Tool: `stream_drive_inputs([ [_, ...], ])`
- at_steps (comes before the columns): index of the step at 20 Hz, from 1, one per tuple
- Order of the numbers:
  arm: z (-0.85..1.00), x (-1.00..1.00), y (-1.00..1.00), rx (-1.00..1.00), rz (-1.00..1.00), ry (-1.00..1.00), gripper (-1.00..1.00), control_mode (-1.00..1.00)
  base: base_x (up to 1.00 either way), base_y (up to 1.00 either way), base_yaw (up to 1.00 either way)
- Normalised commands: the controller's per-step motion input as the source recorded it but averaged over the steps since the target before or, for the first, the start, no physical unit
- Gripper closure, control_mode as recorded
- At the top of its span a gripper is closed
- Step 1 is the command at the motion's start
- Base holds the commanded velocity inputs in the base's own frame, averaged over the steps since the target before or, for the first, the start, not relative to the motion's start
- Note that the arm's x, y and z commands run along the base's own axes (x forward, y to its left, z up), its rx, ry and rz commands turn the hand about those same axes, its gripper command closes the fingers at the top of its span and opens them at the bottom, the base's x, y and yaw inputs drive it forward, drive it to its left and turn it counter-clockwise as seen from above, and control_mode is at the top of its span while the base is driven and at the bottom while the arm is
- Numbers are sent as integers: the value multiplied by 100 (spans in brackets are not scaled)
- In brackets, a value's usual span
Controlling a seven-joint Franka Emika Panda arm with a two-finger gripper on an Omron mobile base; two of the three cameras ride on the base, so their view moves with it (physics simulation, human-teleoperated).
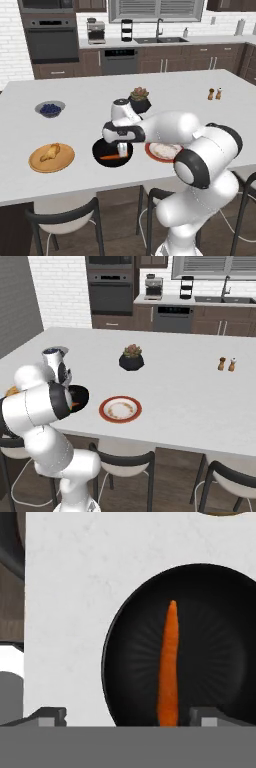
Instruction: Pick the chicken drumstick and carrot from their plates and place them in the bowl. Then put the bowl in the fridge.
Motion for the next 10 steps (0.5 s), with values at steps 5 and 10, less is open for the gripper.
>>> stream_drive_inputs([
  [5,43,-52,-19,8,-66,0,-100,-100,0,0,0],
  [10,38,-22,-17,21,-78,1,-100,-100,0,0,0],
])
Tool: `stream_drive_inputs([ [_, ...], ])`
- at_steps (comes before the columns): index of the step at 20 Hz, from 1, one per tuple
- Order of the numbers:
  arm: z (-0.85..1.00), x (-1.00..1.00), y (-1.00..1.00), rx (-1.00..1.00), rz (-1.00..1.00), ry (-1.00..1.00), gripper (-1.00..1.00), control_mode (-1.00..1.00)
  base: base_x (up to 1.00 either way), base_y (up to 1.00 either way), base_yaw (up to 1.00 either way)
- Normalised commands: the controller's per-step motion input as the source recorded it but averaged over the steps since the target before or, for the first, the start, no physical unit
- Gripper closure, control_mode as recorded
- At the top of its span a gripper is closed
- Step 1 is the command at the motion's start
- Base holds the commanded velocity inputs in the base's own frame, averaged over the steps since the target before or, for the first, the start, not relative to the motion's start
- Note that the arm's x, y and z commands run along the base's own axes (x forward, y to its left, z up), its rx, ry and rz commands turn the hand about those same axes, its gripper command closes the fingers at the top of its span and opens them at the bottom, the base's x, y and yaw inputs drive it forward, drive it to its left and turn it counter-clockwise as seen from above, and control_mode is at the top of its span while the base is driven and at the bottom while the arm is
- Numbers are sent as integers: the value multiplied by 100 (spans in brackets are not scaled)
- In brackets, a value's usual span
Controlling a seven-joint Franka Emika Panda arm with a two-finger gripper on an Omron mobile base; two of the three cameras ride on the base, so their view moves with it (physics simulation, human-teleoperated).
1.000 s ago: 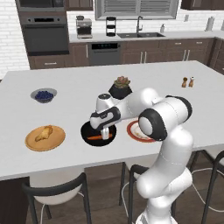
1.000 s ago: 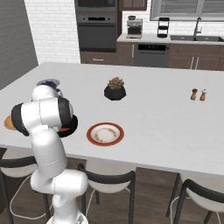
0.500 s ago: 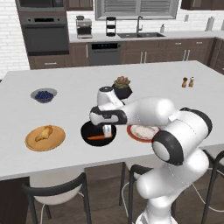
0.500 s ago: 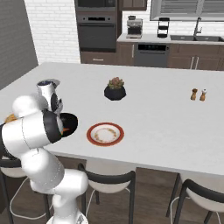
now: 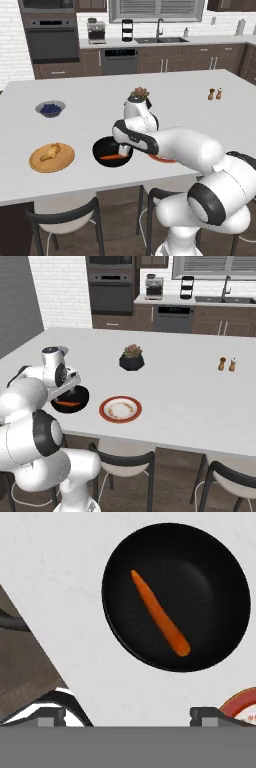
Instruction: Pick the chicken drumstick and carrot from their plates and place them in the bowl. Then put the bowl in the fridge.
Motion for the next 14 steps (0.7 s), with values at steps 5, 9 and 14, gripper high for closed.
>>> stream_drive_inputs([
  [5,25,-34,-25,18,-74,3,-100,-100,0,0,0],
  [9,9,-89,-51,9,-49,2,-100,-100,0,0,0],
  [14,33,-94,-60,12,-29,-1,-100,-100,0,0,0],
])
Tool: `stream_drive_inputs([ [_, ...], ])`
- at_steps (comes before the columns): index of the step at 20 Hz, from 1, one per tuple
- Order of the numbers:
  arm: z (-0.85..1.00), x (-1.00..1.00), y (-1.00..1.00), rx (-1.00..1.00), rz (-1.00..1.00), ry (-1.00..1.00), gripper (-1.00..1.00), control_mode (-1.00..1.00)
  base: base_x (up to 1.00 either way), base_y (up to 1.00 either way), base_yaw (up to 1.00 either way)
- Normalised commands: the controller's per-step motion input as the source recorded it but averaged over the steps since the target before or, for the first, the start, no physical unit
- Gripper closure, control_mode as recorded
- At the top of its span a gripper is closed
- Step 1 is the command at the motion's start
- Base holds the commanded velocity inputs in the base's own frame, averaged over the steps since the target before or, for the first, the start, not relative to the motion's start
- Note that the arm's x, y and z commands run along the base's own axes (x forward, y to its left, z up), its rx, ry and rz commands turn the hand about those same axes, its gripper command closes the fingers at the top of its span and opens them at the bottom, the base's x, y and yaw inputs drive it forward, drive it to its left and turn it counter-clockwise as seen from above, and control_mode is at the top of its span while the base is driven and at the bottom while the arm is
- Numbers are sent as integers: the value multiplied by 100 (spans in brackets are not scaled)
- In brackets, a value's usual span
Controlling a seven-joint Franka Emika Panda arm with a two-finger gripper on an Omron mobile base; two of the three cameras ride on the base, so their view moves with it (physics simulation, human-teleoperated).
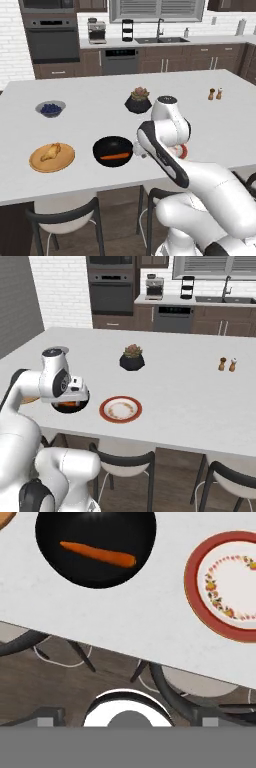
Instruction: Pick the chicken drumstick and carrot from their plates and place them in the bowl. Then put the bowl in the fridge.
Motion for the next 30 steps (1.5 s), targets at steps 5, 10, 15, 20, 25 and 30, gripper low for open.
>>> stream_drive_inputs([
  [5,35,-97,-69,18,-2,-16,-100,-100,0,0,0],
  [10,13,-94,-7,14,-2,-23,-100,-100,0,0,0],
  [15,1,-18,0,0,-1,-4,-100,100,-47,32,-17],
  [20,0,0,0,0,0,0,-100,100,-40,92,-23],
  [25,0,0,0,0,0,0,-100,100,0,100,-17],
  [30,0,0,0,0,0,0,-100,100,58,56,-12],
])
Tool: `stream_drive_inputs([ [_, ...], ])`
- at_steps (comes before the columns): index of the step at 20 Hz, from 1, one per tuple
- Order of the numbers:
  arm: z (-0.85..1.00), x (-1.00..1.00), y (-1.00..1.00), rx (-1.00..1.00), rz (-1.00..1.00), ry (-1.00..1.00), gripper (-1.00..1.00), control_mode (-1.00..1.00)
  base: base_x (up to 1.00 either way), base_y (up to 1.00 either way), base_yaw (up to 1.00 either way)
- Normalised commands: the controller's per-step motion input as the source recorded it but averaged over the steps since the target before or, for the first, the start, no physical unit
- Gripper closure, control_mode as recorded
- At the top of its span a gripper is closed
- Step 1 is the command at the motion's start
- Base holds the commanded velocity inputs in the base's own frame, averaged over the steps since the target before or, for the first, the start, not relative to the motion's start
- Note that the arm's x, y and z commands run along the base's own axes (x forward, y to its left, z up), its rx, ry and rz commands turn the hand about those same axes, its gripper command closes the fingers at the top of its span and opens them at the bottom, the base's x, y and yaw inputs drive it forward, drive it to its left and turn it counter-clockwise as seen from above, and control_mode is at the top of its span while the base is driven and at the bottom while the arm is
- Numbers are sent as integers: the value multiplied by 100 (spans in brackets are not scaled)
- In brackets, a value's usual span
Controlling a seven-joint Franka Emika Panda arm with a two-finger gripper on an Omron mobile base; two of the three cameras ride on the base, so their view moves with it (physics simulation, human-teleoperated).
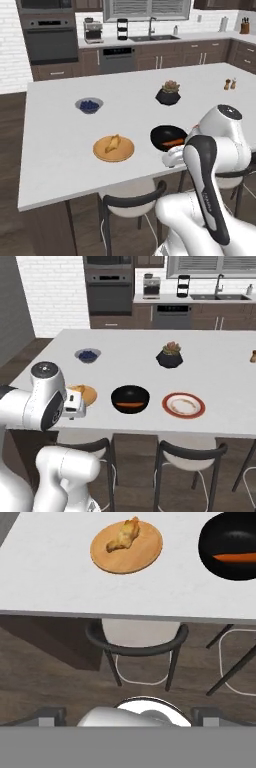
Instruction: Pick the chicken drumstick and carrot from their plates and place them in the bowl. Then put the bowl in the fridge.
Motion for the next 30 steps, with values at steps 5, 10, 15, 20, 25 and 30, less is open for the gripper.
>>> stream_drive_inputs([
  [5,0,0,0,0,0,0,-100,100,100,19,-3],
  [10,0,40,36,-3,0,3,-100,-100,60,48,-1],
  [15,-2,100,91,-6,-16,30,-100,-100,0,0,0],
  [20,-8,100,34,0,-48,18,-100,-100,0,0,0],
  [25,-42,99,28,0,-48,8,-100,-100,0,0,0],
  [30,-59,96,2,0,-27,0,-100,-100,0,0,0],
])
